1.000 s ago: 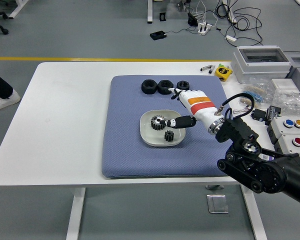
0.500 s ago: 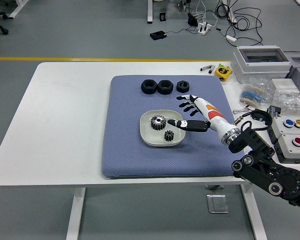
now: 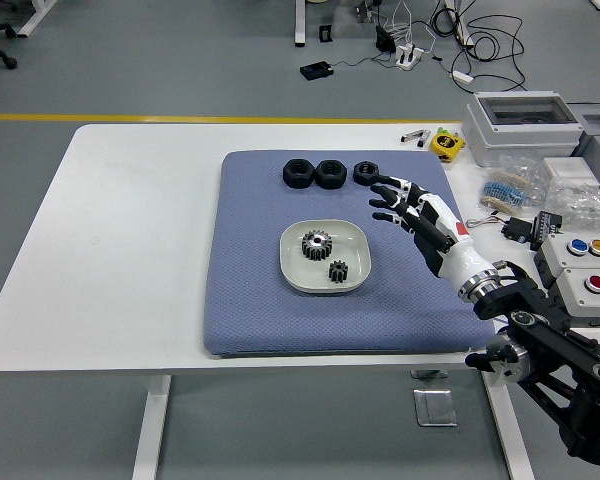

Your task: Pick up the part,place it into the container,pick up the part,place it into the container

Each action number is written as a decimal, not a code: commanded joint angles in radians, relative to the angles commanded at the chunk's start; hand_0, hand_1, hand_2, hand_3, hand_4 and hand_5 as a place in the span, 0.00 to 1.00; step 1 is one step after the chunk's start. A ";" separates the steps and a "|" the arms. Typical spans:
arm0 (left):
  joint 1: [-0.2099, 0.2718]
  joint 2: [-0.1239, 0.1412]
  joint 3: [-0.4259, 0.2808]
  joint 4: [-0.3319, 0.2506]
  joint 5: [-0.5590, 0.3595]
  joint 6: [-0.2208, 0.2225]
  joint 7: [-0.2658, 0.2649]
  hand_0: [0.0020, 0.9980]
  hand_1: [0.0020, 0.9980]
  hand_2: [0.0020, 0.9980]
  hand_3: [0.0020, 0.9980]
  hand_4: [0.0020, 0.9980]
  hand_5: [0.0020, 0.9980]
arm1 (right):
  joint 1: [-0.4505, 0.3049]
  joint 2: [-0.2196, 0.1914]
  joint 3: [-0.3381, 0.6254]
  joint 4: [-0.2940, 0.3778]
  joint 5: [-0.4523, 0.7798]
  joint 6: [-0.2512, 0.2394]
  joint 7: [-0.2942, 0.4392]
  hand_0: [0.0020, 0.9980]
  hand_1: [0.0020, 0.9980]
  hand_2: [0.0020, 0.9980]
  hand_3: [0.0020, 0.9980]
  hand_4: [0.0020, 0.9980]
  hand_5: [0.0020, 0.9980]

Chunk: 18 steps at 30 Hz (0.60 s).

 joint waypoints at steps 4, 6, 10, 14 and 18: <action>-0.003 0.000 0.005 0.000 -0.010 0.000 -0.003 0.53 0.56 0.66 0.59 0.59 0.56 | -0.030 -0.002 0.029 -0.003 0.175 -0.006 -0.004 0.85 0.80 0.83 0.83 1.00 0.77; -0.003 -0.001 0.006 0.000 -0.011 0.000 -0.004 0.53 0.56 0.66 0.59 0.59 0.56 | -0.042 -0.001 0.037 -0.009 0.260 -0.013 0.001 0.85 0.80 0.83 0.83 1.00 0.77; -0.005 -0.001 0.007 0.000 -0.014 0.000 -0.004 0.53 0.56 0.66 0.59 0.59 0.56 | -0.059 0.005 0.048 -0.035 0.429 -0.084 0.025 0.90 0.83 0.85 0.91 1.00 0.82; -0.006 -0.001 0.008 0.000 -0.015 0.000 -0.004 0.53 0.56 0.66 0.59 0.59 0.56 | -0.072 0.008 0.057 -0.051 0.590 -0.114 0.031 0.95 0.86 0.88 0.96 1.00 0.87; -0.007 -0.001 0.009 -0.001 -0.015 -0.001 -0.004 0.53 0.56 0.66 0.59 0.59 0.56 | -0.082 0.011 0.069 -0.058 0.665 -0.102 0.029 0.95 0.86 0.88 0.96 1.00 0.87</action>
